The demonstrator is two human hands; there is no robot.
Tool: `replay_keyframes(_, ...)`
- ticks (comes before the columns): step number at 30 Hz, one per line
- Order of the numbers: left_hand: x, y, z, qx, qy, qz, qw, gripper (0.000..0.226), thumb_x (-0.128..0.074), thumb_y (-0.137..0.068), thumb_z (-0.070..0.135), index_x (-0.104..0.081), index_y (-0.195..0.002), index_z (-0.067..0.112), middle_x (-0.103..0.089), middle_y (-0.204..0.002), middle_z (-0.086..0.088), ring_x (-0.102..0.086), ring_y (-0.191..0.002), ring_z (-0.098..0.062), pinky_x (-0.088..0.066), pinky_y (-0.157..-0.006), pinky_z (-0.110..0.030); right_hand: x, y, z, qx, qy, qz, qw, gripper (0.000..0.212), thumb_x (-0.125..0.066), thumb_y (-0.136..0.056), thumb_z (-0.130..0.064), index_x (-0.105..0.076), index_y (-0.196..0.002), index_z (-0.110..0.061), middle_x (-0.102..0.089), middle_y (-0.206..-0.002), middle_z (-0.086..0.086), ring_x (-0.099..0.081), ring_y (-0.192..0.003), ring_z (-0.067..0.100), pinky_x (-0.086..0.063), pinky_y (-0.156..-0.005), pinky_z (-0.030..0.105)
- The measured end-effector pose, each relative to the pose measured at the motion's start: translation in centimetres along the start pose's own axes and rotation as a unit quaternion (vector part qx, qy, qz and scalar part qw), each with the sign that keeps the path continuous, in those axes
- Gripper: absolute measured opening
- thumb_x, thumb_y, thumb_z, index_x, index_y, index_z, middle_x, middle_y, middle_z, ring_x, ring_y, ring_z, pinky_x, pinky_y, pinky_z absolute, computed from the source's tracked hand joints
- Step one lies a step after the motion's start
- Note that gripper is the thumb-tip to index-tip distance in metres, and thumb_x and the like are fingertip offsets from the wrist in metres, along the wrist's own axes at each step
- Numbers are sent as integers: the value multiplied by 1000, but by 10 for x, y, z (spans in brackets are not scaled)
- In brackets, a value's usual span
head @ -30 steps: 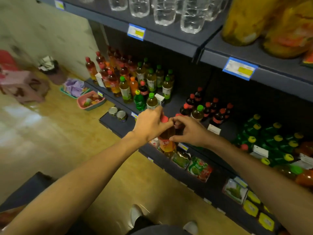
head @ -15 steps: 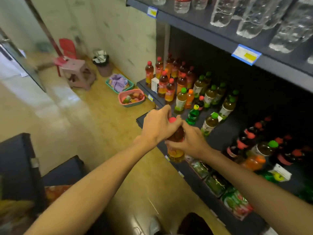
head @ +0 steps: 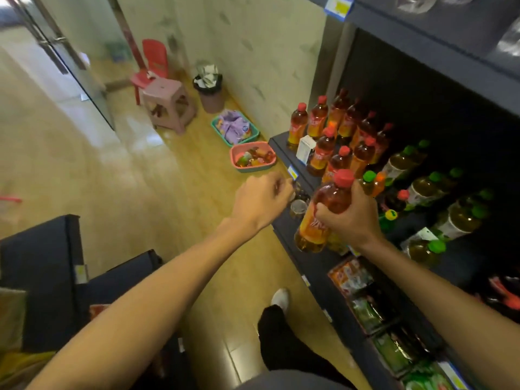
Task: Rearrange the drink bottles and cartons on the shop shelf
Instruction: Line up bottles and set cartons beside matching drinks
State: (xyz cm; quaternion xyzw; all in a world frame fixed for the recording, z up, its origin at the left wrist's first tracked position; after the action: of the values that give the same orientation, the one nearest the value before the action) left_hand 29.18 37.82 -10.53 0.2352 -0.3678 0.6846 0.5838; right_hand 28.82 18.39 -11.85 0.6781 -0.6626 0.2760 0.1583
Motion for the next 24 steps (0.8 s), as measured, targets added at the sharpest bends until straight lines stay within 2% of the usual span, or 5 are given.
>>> replay_keyframes(8, -25, -137, -1, -67, -44, -43, 996, 35, -51, -93, 33, -43, -62, 20, -48, -57, 1, -50, -55, -22, -28, -48, -28, 38, -118, 31, -80, -78, 160, 981, 50, -58, -66, -59, -57, -103, -25, -63, -91, -9, -61, -86, 9, -49, -79, 28)
replay_keyframes(11, -44, -174, -4, -68, -30, -65, 995, 41, -51, -93, 34, -36, -56, 25, -46, -54, 4, -49, -54, -19, -25, -48, -28, 42, -149, 40, -112, -85, 172, 975, 50, -63, -71, -61, -59, -103, -24, -63, -94, -11, -58, -86, -2, -43, -73, 16)
replay_keyframes(18, -93, -254, -4, -138, -5, -164, 977, 33, -48, -95, 35, -47, -65, 21, -47, -58, 5, -48, -54, -15, -29, -50, -26, 48, -200, 65, -186, -86, 210, 956, 36, -64, -81, -49, -59, -105, -23, -62, -93, -15, -59, -86, -3, -43, -67, 13)
replay_keyframes(21, -109, -295, -10, -159, 2, -206, 966, 32, -46, -95, 38, -55, -74, 16, -56, -70, 0, -54, -67, -23, -43, -60, -33, 49, -213, 73, -223, -75, 278, 931, 35, -64, -82, -50, -59, -104, -24, -65, -93, -13, -63, -86, 2, -48, -69, 18)
replay_keyframes(24, -120, -333, -15, -218, -1, -248, 944, 37, -42, -93, 39, -45, -62, 18, -58, -71, -7, -60, -75, -32, -43, -62, -34, 53, -223, 74, -261, -30, 364, 894, 34, -64, -79, -57, -60, -96, -29, -67, -90, -12, -65, -86, 7, -52, -77, 26)
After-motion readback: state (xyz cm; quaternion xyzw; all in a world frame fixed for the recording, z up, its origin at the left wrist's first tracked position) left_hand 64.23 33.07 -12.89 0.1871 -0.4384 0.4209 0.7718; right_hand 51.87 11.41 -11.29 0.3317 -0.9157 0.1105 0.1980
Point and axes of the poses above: each hand's wrist, its own y-axis away from the middle knuckle, its own x-axis out of the back of the hand, z = x × y, the point moved 9 cm from there along -y, towards the middle knuckle
